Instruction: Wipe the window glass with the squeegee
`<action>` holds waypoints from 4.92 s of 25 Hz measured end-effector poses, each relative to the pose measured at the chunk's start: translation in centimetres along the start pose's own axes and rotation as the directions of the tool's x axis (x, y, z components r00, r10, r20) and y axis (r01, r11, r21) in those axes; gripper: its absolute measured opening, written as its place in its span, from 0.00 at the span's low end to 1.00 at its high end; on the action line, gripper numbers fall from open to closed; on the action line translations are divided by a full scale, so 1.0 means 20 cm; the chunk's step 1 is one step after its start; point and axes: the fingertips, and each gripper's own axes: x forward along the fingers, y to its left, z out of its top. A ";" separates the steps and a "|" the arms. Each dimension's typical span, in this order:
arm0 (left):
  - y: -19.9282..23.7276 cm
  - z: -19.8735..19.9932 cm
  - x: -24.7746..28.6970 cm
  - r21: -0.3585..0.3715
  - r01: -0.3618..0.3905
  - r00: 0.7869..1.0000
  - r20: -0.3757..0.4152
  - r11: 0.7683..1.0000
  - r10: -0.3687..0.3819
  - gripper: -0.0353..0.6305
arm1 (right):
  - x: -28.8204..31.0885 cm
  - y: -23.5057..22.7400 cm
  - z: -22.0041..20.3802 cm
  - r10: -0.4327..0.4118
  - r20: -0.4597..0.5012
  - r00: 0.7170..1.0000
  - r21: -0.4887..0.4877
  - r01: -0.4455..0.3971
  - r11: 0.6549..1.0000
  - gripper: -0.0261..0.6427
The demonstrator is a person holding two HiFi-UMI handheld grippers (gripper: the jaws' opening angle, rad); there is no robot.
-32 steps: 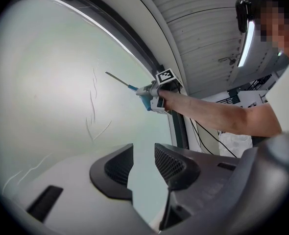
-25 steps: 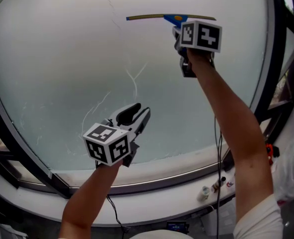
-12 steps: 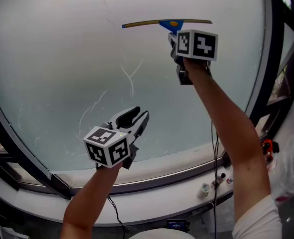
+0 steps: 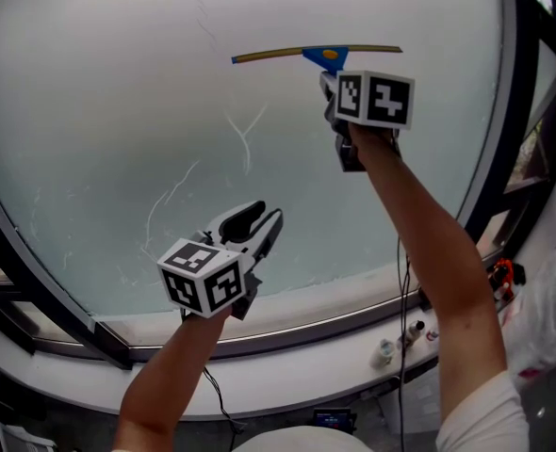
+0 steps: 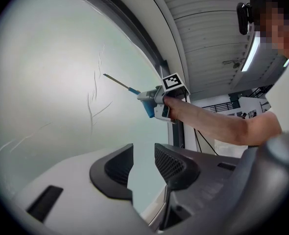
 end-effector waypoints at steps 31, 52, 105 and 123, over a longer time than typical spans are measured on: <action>0.00 -0.31 0.00 -0.092 -0.007 0.997 -0.074 0.996 0.000 0.29 | -0.09 -0.03 -0.54 -0.013 -0.094 0.995 0.025 0.015 1.000 0.26; -0.02 -0.60 -0.06 -0.176 -0.036 0.990 -0.143 0.984 0.011 0.29 | -0.17 -0.04 -0.93 -0.009 -0.183 0.983 0.047 0.018 0.999 0.26; 0.02 -1.13 -0.14 -0.296 -0.119 0.954 -0.300 0.948 0.026 0.29 | -0.31 -0.04 -1.83 -0.015 -0.336 0.942 0.067 0.040 0.997 0.26; 0.07 -1.42 -0.20 -0.355 -0.175 0.927 -0.373 0.918 0.032 0.29 | -0.35 -0.02 -2.17 -0.027 -0.397 0.917 0.070 0.059 0.996 0.26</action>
